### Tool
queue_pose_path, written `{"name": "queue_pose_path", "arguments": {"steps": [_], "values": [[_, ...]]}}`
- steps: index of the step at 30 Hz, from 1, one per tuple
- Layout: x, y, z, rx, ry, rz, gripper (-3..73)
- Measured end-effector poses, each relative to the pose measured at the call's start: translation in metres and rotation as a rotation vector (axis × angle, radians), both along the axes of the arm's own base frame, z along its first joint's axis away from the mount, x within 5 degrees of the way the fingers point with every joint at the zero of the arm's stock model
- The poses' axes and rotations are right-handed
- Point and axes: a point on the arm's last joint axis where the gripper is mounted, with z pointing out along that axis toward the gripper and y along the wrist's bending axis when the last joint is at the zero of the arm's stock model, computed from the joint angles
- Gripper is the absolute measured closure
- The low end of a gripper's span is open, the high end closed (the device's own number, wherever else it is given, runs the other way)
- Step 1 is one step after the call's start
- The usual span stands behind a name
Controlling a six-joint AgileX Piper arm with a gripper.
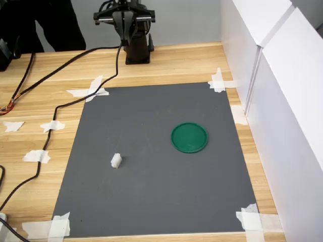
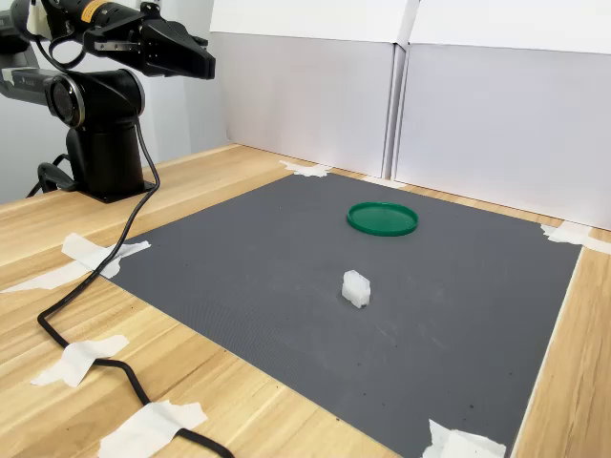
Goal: Grasp a white terminal and put it on the green lid.
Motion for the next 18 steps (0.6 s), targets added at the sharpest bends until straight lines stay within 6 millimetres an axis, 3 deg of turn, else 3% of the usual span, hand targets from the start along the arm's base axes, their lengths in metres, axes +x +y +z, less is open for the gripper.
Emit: {"name": "queue_pose_path", "arguments": {"steps": [9, 18], "values": [[0.017, 0.002, 0.026, -0.048, 0.174, 0.013, 71.1], [0.058, 0.002, 0.053, -0.192, 0.598, 0.046, 71.1]]}}
